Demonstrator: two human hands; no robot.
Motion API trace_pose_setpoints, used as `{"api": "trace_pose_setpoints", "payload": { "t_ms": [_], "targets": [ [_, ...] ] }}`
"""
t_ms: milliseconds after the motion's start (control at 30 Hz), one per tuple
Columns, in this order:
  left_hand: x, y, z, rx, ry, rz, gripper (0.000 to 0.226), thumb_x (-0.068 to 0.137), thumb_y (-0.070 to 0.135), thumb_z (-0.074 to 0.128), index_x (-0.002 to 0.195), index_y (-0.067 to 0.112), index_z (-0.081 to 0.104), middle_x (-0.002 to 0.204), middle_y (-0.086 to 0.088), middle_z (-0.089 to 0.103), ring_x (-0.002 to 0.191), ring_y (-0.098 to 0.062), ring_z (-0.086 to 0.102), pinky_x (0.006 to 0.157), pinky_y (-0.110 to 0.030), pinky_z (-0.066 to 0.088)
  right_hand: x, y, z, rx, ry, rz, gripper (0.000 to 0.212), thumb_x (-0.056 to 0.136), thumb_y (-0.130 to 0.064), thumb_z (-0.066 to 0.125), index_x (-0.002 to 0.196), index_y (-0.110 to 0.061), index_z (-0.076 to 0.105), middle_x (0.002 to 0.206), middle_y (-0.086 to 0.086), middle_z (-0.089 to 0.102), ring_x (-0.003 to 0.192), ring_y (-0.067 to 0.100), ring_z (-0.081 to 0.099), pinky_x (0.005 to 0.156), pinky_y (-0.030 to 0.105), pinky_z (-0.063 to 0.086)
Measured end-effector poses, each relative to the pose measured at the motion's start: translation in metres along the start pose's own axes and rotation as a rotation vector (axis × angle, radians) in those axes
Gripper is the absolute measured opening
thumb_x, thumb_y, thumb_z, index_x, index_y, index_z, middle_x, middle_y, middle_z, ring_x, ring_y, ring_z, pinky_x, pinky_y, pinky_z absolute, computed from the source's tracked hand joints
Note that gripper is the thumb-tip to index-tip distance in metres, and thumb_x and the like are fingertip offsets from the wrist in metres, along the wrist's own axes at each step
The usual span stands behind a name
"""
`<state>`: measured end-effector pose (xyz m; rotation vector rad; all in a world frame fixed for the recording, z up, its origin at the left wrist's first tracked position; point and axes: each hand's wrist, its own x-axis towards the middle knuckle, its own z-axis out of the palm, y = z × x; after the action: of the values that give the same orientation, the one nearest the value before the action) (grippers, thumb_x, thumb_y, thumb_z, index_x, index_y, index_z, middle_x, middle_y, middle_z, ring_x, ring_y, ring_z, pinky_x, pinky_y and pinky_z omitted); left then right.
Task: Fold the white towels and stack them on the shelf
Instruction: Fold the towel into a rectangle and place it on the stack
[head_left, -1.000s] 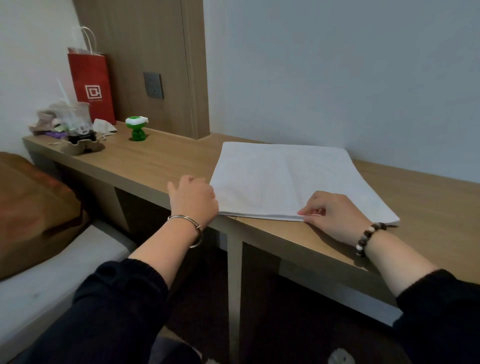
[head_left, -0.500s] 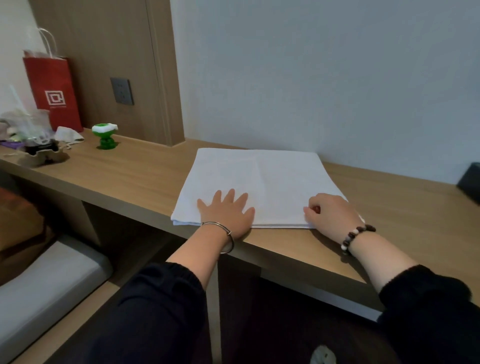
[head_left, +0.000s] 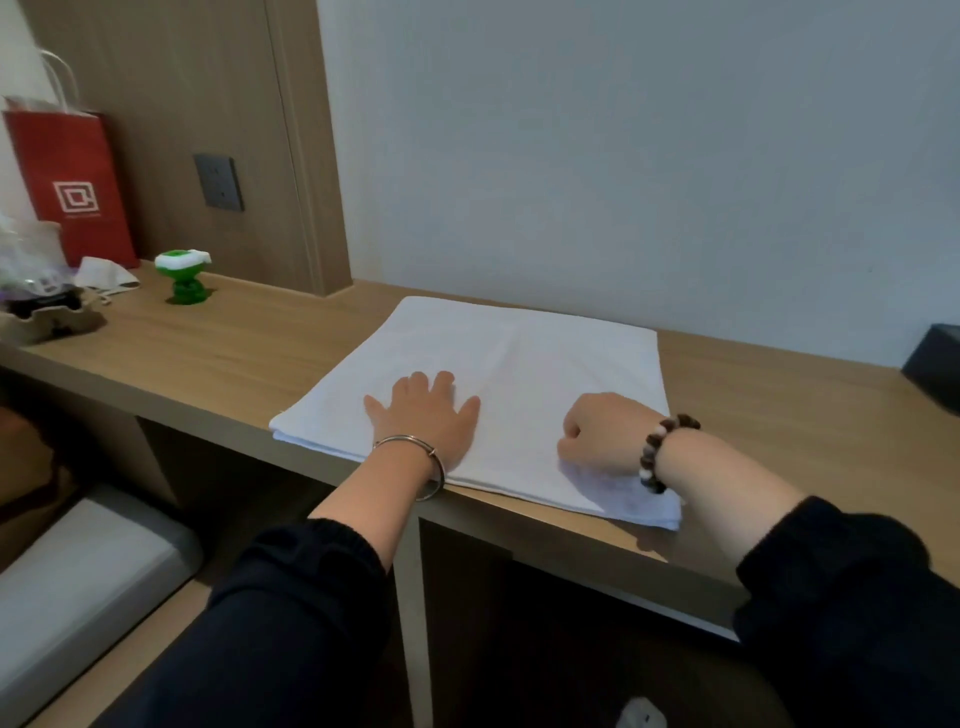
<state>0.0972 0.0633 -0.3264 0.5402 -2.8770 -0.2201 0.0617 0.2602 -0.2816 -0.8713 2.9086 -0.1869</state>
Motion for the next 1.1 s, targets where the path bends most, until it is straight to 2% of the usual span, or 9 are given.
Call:
{"api": "trace_pose_setpoints", "payload": {
  "t_ms": [100,200,300,433,567,700,800,967,1100],
  "targets": [
    [0.006,-0.005,0.007,0.015,-0.074,0.106,0.054,0.095,0.050,0.012,0.148,0.038,0.010,0.159,0.009,0.007,0.146,-0.023,0.002,0.111,-0.060,0.002,0.032,-0.004,-0.010,-0.112,0.056,0.028,0.025,0.094,-0.021,0.038,0.092,-0.009,0.061,0.096,0.010,0.063,0.081,0.026,0.056,0.063,0.029,0.039],
    [0.011,-0.004,0.009,0.082,-0.138,0.142,0.054,0.095,0.049,0.008,0.148,0.041,0.004,0.159,0.012,-0.002,0.146,-0.022,-0.005,0.110,-0.061,-0.003,0.074,-0.018,-0.008,-0.121,0.007,0.035,0.041,0.098,-0.025,0.034,0.136,-0.012,0.042,0.138,0.013,0.041,0.124,0.032,0.040,0.099,0.042,0.038],
    [0.010,-0.003,0.009,0.113,-0.160,0.126,0.054,0.095,0.050,0.008,0.148,0.042,0.003,0.159,0.013,-0.004,0.146,-0.022,-0.005,0.109,-0.064,-0.002,0.108,-0.033,0.002,-0.116,-0.021,0.011,0.049,0.101,-0.037,0.028,0.147,-0.019,0.027,0.153,0.008,0.024,0.137,0.033,0.026,0.109,0.048,0.028],
    [0.009,-0.003,0.009,0.105,-0.161,0.113,0.056,0.094,0.052,0.009,0.149,0.041,0.002,0.159,0.014,-0.004,0.146,-0.020,-0.005,0.109,-0.064,-0.002,0.124,-0.020,0.029,-0.072,-0.073,0.009,0.057,0.097,-0.053,0.018,0.150,-0.033,0.015,0.160,-0.004,0.007,0.146,0.024,0.009,0.112,0.055,0.011],
    [0.009,-0.003,0.011,0.087,-0.152,0.101,0.060,0.093,0.052,0.010,0.150,0.036,0.003,0.159,0.014,-0.005,0.146,-0.020,-0.005,0.109,-0.064,-0.001,0.124,0.048,0.022,-0.046,0.017,0.283,0.058,0.095,-0.051,0.016,0.150,-0.032,0.016,0.160,-0.004,0.007,0.145,0.022,0.011,0.113,0.055,0.011],
    [0.009,-0.003,0.009,0.086,-0.150,0.114,0.060,0.093,0.052,0.011,0.150,0.036,0.004,0.159,0.014,-0.004,0.146,-0.020,-0.005,0.110,-0.063,0.000,0.113,0.103,0.007,-0.134,-0.050,0.500,0.060,0.098,-0.047,0.014,0.153,-0.022,0.010,0.161,0.006,0.003,0.146,0.028,0.008,0.115,0.054,0.012],
    [0.007,-0.002,0.009,0.086,-0.154,0.112,0.060,0.093,0.052,0.011,0.150,0.036,0.004,0.159,0.013,-0.003,0.146,-0.020,-0.004,0.110,-0.063,0.000,0.111,0.076,0.006,-0.221,-0.027,0.450,0.062,0.097,-0.047,0.015,0.152,-0.020,0.008,0.160,0.007,-0.003,0.147,0.028,0.001,0.116,0.055,0.006],
    [0.009,-0.002,0.007,0.081,-0.164,0.098,0.060,0.093,0.053,0.012,0.150,0.035,0.005,0.159,0.013,-0.003,0.146,-0.019,-0.003,0.110,-0.063,0.000,0.077,-0.002,0.038,-0.124,-0.069,0.088,0.063,0.095,-0.055,0.012,0.151,-0.030,0.002,0.160,-0.002,-0.010,0.147,0.024,-0.006,0.112,0.061,0.005],
    [0.007,-0.002,0.006,0.083,-0.153,0.065,0.060,0.094,0.052,0.012,0.151,0.034,0.006,0.159,0.013,-0.002,0.146,-0.019,-0.002,0.110,-0.063,-0.001,0.035,0.020,0.035,-0.087,-0.096,0.230,0.064,0.094,-0.059,0.008,0.151,-0.031,-0.004,0.160,-0.003,-0.012,0.147,0.024,-0.006,0.113,0.061,0.005]
  ]
}}
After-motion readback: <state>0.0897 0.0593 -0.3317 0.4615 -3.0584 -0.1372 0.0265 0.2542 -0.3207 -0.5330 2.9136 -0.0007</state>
